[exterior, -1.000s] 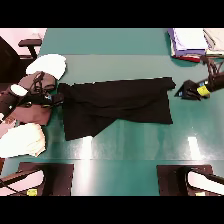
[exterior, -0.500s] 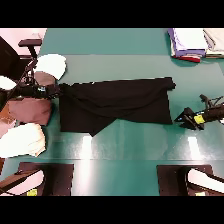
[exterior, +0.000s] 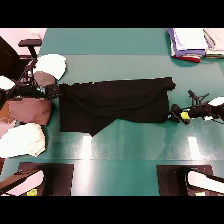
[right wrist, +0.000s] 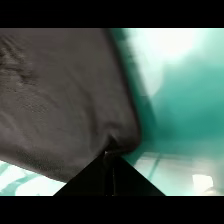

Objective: Fold the shirts.

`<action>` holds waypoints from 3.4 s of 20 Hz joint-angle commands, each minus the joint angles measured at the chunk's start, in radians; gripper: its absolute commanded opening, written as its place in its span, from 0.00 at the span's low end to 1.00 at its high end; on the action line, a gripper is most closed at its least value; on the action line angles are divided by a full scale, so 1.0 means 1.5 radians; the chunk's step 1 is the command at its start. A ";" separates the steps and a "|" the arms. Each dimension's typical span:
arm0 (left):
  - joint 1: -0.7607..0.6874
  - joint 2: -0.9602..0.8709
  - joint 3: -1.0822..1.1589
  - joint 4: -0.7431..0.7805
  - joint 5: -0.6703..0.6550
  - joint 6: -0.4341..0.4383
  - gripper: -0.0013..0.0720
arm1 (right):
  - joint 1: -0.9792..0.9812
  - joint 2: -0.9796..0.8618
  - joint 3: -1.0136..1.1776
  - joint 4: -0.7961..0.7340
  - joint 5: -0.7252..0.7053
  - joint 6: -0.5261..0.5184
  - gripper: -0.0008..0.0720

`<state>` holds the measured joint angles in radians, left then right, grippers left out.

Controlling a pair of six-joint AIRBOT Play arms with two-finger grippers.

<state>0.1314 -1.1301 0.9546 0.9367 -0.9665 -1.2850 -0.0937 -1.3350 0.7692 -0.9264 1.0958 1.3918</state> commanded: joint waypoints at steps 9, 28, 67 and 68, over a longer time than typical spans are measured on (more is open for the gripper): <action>0.000 0.285 0.361 0.002 -0.005 -0.019 0.04 | -0.013 0.227 0.531 0.006 0.131 -0.030 0.03; 0.000 0.075 0.587 0.044 -0.258 -0.121 0.04 | -0.063 0.151 0.709 -0.123 0.306 0.078 0.03; -0.034 -0.039 0.014 0.224 -0.235 -0.132 0.76 | 0.035 -0.002 0.317 -0.220 0.179 0.041 0.59; -0.034 0.013 -0.048 0.223 -0.235 -0.142 0.76 | 0.030 0.029 0.292 -0.219 0.179 0.041 0.59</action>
<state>0.0803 -1.2961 1.0817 1.2106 -1.3079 -1.4261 -0.0303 -1.4105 1.3048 -1.2572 1.3582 1.4551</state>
